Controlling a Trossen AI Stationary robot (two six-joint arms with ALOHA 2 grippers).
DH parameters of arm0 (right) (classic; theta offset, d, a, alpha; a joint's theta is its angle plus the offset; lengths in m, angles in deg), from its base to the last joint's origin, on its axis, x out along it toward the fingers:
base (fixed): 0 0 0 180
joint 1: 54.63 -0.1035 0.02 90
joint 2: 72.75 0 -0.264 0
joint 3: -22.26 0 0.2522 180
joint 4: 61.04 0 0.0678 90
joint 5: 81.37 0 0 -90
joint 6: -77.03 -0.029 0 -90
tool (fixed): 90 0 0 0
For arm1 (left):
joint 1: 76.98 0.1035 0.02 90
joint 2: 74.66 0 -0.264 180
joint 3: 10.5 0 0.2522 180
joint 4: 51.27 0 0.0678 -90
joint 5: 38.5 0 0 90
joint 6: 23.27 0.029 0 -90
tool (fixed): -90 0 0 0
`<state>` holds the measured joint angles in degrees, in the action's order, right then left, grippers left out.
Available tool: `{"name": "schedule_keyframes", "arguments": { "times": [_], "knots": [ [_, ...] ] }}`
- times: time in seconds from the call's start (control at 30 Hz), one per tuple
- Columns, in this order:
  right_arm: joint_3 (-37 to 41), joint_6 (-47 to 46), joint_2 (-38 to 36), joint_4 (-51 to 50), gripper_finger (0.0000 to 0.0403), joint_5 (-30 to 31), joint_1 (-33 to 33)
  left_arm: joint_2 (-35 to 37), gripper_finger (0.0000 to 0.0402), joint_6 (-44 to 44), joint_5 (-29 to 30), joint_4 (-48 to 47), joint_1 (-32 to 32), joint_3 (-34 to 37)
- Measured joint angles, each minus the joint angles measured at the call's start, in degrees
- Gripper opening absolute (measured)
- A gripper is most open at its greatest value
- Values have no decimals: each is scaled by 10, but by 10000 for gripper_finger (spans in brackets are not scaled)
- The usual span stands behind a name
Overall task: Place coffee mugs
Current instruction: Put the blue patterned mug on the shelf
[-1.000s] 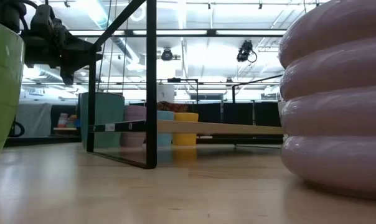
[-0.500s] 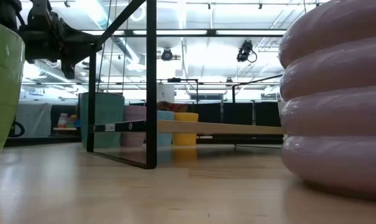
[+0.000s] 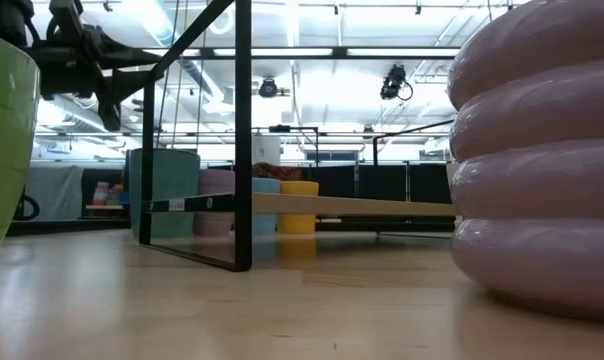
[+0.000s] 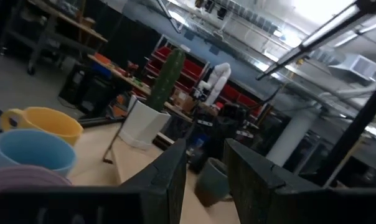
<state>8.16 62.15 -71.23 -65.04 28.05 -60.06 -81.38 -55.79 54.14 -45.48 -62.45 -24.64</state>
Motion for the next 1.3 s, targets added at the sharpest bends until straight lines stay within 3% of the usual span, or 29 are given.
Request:
{"name": "schedule_keyframes", "arguments": {
  "times": [0.13, 0.3, 0.63, 0.8, 1.07, 1.2, 1.3],
  "knots": [
    [0, 0, 0, 0, 14, 0, 0, 0, 116, 13, -28, 1, 0, -2],
    [0, 0, 0, 5, 14, 0, 0, -27, 116, 5, -9, -105, 3, -67],
    [0, -3, 0, 35, 14, 0, 0, -182, 117, 48, 7, -290, 8, -231],
    [0, -59, 0, 44, 14, -20, 0, -245, 117, 62, 7, -371, 7, -296],
    [0, 2, 0, 74, 14, -88, 0, -336, 117, 92, -17, -540, 0, -419],
    [0, 68, 0, 99, 14, -145, 0, -387, 124, 102, 9, -612, -3, -479],
    [0, 87, 8, 100, 14, -119, 1, -439, 146, 103, 26, -656, -3, -510]
  ]
}}
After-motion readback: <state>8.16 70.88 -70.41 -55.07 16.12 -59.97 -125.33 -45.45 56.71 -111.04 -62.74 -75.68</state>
